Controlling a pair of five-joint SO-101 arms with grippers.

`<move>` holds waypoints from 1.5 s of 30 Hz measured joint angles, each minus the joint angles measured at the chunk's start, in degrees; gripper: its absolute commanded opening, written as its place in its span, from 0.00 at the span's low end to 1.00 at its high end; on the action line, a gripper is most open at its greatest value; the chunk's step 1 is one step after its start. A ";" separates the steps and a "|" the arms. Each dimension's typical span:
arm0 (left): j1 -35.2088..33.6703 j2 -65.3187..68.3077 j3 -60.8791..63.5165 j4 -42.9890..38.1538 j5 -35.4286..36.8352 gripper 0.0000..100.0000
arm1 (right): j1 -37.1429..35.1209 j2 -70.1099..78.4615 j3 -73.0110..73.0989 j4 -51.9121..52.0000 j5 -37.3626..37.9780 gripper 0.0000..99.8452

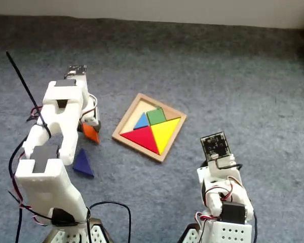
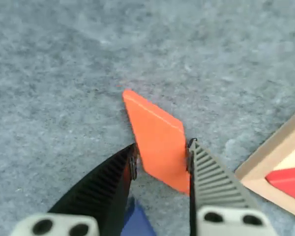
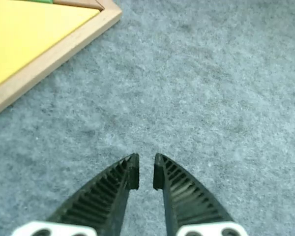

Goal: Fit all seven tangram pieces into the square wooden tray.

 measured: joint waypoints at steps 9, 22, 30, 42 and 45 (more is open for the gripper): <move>0.00 0.00 0.00 0.18 -0.18 0.18 | 0.00 0.00 0.00 0.00 0.00 0.07; -0.26 5.54 -4.13 3.34 0.53 0.22 | 0.00 0.00 0.00 0.00 0.00 0.07; -0.26 12.92 -14.95 10.20 1.23 0.11 | 0.00 0.00 0.00 0.00 0.00 0.07; 0.44 10.37 -15.38 10.37 -1.41 0.05 | 0.00 0.00 0.00 0.00 0.00 0.07; 2.55 6.24 -14.86 10.29 -5.63 0.05 | 0.00 0.00 0.00 0.00 0.00 0.07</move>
